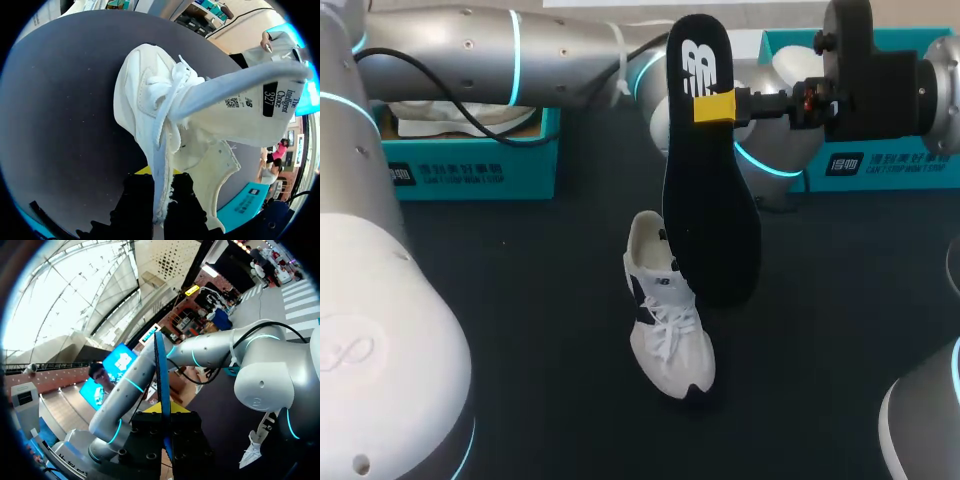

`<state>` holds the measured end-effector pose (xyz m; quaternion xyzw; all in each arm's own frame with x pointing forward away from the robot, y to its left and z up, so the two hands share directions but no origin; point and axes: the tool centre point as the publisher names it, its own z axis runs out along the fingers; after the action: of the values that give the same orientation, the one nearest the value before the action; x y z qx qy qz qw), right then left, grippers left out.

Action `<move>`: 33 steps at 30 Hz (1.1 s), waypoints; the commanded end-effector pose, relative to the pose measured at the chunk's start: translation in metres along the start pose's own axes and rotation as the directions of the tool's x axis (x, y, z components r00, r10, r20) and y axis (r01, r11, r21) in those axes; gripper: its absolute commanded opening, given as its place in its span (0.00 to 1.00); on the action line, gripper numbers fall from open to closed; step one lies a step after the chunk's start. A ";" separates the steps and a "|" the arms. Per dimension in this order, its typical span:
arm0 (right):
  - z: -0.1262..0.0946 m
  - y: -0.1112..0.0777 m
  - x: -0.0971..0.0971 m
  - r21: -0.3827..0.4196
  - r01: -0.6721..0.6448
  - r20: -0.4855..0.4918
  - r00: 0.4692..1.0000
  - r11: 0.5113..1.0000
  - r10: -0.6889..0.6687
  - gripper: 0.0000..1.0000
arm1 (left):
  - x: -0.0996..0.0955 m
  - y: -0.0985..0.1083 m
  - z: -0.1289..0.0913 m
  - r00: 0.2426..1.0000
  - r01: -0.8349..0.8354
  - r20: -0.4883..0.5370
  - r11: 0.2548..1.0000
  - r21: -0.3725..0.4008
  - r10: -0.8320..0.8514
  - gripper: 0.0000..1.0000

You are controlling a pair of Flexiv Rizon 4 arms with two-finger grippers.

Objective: Take the shoe out of the shoebox, open the shoe tongue, remove and reinsert the insole, then place the shoe into the shoebox

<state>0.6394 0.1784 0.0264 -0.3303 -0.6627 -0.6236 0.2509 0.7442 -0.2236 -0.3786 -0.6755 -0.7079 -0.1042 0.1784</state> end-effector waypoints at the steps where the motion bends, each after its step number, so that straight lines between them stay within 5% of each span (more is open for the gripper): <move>1: 0.004 0.002 -0.001 0.002 -0.001 0.002 1.000 1.000 0.001 0.00 | 0.009 -0.005 -0.005 1.000 -0.023 -0.003 1.000 -0.015 0.023 0.00; 16: 0.004 0.002 -0.001 0.002 -0.001 0.002 1.000 1.000 0.001 0.00 | 0.000 -0.008 0.017 0.999 -0.024 -0.036 1.000 -0.014 0.023 0.00; 17: 0.004 0.002 -0.001 0.002 -0.001 0.002 1.000 1.000 0.001 0.00 | 0.000 -0.008 0.018 0.999 -0.024 -0.037 1.000 -0.014 0.023 0.10; 18: 0.004 0.002 -0.001 0.002 -0.001 0.002 1.000 1.000 0.001 0.00 | 0.000 -0.007 0.017 0.999 -0.025 -0.035 1.000 -0.011 0.025 0.43; 19: 0.004 0.002 -0.001 0.002 -0.001 0.002 1.000 1.000 0.001 0.00 | 0.002 -0.007 0.016 0.999 -0.025 -0.026 1.000 -0.012 0.025 1.00; 33: 0.004 0.002 -0.001 0.002 -0.001 0.002 1.000 1.000 0.001 0.00 | 0.018 0.013 -0.049 0.971 0.051 0.230 0.997 0.056 -0.062 1.00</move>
<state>0.6394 0.1784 0.0263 -0.3303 -0.6627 -0.6236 0.2509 0.7566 -0.2375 -0.3420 -0.6569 -0.7398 -0.0510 0.1362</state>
